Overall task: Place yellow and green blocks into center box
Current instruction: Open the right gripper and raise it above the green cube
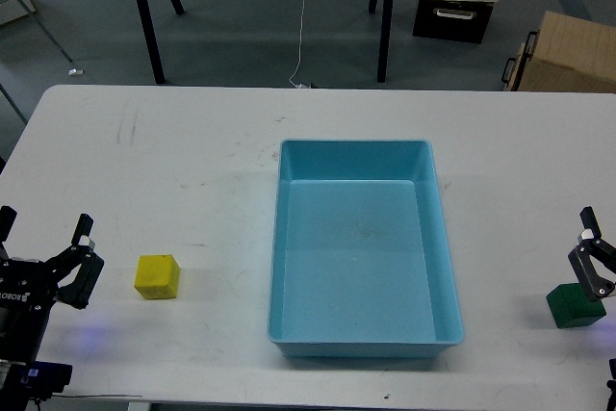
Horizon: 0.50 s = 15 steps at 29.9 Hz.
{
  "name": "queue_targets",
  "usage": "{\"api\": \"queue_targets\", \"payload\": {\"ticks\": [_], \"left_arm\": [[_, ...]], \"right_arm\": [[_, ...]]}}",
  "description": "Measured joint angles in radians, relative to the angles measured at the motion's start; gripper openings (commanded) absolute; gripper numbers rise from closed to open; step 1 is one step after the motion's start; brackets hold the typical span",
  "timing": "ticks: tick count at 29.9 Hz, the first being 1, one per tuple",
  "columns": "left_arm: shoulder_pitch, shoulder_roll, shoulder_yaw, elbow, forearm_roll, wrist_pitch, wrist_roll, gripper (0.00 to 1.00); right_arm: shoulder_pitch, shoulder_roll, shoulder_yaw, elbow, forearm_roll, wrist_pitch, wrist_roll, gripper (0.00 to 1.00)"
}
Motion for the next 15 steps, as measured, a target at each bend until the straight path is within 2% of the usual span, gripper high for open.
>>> {"api": "queue_targets", "payload": {"ticks": [5, 8, 11, 15], "left_arm": [[-0.004, -0.015, 0.000, 0.001, 0.000, 0.000, 0.000, 1.00], [-0.009, -0.020, 0.000, 0.001, 0.001, 0.000, 0.006, 1.00], [-0.011, -0.020, 0.001, 0.001, 0.002, 0.000, 0.010, 1.00], [-0.021, -0.020, 0.001, 0.001, 0.002, 0.000, 0.012, 1.00]], "right_arm": [[0.000, -0.007, 0.001, 0.000, -0.006, -0.011, 0.000, 0.99], [0.007, -0.055, 0.009, 0.000, -0.017, -0.046, -0.002, 0.99], [0.036, -0.204, 0.015, 0.000, -0.076, -0.107, -0.029, 0.99], [0.115, -0.484, 0.004, -0.008, -0.229, -0.165, -0.098, 0.99]]}}
